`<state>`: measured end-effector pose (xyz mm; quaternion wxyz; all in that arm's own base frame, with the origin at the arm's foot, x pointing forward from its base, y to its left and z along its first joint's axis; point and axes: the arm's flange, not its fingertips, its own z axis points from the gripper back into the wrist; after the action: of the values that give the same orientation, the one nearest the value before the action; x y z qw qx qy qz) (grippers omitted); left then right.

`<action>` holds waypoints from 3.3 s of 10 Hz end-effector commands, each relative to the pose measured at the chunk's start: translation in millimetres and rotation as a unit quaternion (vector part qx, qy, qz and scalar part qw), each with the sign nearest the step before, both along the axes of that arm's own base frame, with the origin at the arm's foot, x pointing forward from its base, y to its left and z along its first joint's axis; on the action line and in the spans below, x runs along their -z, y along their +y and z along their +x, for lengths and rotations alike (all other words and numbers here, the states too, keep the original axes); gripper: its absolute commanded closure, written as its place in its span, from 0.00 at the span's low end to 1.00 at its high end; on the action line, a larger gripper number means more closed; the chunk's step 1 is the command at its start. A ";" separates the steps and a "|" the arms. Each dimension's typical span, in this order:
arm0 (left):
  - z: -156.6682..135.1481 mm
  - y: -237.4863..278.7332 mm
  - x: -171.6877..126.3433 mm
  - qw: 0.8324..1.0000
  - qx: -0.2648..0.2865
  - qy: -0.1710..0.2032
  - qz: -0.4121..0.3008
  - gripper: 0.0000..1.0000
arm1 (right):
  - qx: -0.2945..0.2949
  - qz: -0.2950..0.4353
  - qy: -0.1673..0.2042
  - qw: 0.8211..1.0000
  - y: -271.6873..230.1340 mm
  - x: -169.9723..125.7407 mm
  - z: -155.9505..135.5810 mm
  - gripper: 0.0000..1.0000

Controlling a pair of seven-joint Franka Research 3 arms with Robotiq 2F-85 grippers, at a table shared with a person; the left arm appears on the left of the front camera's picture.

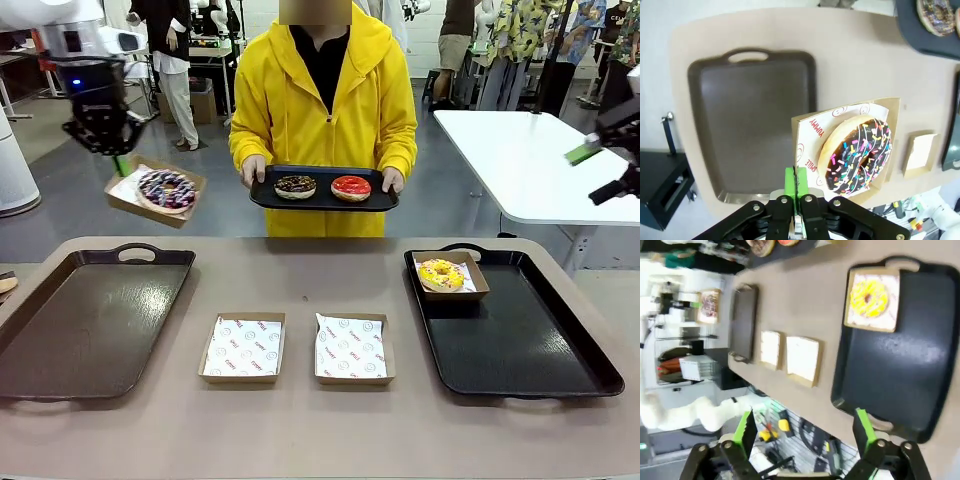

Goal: Individually package the donuts and arrange them on the tray.
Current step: Place the picked Paper togo box on the Handle tray while simultaneously picking up another Paper togo box from the table with the other hand.

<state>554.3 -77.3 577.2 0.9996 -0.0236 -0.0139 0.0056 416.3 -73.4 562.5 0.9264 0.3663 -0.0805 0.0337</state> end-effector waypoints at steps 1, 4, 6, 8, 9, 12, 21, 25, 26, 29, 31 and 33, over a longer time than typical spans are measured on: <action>-6.3 26.0 20.1 1.000 -0.018 0.004 0.012 0.99 | 0.014 -0.074 0.017 0.997 51.6 26.8 3.7 0.00; 0.8 44.3 45.4 0.999 -0.042 0.016 0.027 0.99 | 0.022 -0.143 0.023 0.989 116.8 61.0 14.2 0.00; 21.7 44.5 45.1 0.998 -0.044 0.024 0.035 0.99 | 0.020 -0.162 0.032 0.986 135.1 87.2 19.5 0.00; 40.3 7.1 16.4 0.999 -0.041 0.012 0.033 0.99 | 0.010 -0.137 0.036 0.990 124.6 94.0 17.9 0.00; 50.2 -27.2 -5.1 0.999 -0.027 -0.003 0.029 0.99 | 0.006 -0.151 0.030 0.988 139.0 91.2 17.9 0.00; 24.9 29.1 38.5 0.999 -0.034 0.018 0.018 0.99 | 0.006 -0.151 0.030 0.988 139.0 91.2 17.9 0.00; 33.0 35.2 52.1 0.999 -0.026 0.033 0.031 0.99 | 0.043 -0.199 0.043 0.978 168.0 97.6 15.7 0.00; 33.0 82.7 112.1 0.998 0.051 0.006 0.038 0.99 | 0.076 -0.287 0.057 0.953 255.2 147.1 14.0 0.00; 34.1 88.7 121.9 0.998 0.054 0.003 0.029 0.99 | 0.084 -0.306 0.059 0.946 270.4 162.9 13.8 0.00; 37.8 91.2 129.2 0.998 0.048 0.014 0.040 0.99 | 0.105 -0.296 0.096 0.945 280.5 175.8 9.2 0.00; 37.8 91.2 129.2 0.998 0.048 0.014 0.040 0.99 | 0.074 -0.307 0.069 0.946 280.8 180.3 5.0 0.00; 37.8 91.2 129.2 0.998 0.048 0.014 0.040 0.99 | 0.074 -0.307 0.069 0.946 280.8 180.3 5.0 0.00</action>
<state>593.5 13.9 444.3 0.9990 0.0109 -0.0030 -0.0425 421.5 208.5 380.6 0.9968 0.0603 -0.0256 -0.0464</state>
